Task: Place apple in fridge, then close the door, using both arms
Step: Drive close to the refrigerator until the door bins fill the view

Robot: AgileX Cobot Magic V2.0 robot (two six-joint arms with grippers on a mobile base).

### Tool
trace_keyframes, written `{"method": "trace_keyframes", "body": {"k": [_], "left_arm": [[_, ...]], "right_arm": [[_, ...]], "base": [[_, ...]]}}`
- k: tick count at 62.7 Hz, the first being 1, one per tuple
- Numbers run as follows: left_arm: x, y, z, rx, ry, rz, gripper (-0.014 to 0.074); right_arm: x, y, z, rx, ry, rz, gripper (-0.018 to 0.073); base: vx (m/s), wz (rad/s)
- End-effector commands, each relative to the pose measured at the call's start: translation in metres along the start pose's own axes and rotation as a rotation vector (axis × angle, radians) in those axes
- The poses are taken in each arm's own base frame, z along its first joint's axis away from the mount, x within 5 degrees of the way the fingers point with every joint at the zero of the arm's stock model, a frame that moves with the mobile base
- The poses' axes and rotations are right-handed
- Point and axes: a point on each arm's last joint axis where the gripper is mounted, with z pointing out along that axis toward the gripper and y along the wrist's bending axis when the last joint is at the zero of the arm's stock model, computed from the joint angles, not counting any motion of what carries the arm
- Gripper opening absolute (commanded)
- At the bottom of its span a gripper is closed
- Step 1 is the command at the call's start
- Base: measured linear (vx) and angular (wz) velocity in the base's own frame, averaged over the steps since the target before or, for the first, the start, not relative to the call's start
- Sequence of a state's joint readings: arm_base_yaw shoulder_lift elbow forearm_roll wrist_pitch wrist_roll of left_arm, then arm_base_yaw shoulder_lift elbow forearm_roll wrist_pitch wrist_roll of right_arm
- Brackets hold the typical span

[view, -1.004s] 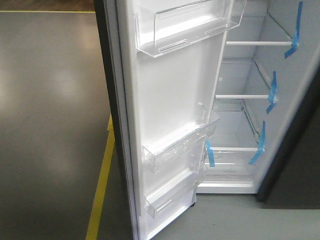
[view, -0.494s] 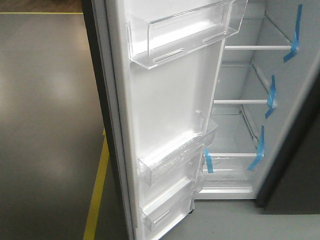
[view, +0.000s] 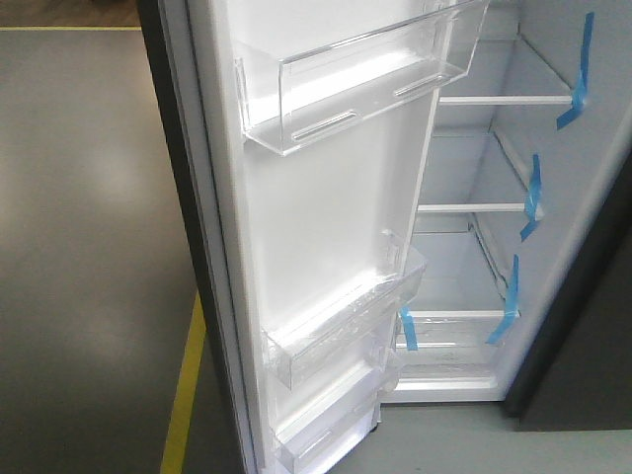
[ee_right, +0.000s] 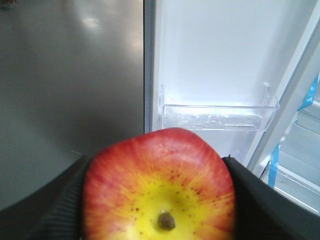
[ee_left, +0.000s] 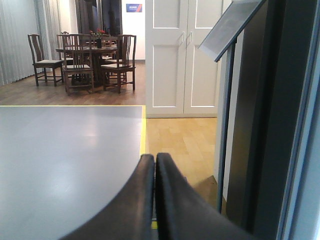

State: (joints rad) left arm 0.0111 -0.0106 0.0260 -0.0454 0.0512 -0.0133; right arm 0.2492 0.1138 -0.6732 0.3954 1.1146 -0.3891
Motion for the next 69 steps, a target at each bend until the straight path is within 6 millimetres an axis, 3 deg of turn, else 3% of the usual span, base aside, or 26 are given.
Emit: {"method": "trace_keyframes", "body": {"k": [1, 69], "left_arm": [[-0.0005, 0.0003, -0.0007, 0.0, -0.069, -0.006, -0.0006], [-0.0005, 0.0003, -0.0007, 0.0, -0.069, -0.006, -0.0006]], "right_arm": [[-0.0136, -0.0013, -0.0033, 0.012, -0.084, 0.0, 0.0356], [-0.0136, -0.0013, -0.0033, 0.012, -0.084, 0.0, 0.0356]], "base": [[0.05, -0.02], [0.04, -0.01]]}}
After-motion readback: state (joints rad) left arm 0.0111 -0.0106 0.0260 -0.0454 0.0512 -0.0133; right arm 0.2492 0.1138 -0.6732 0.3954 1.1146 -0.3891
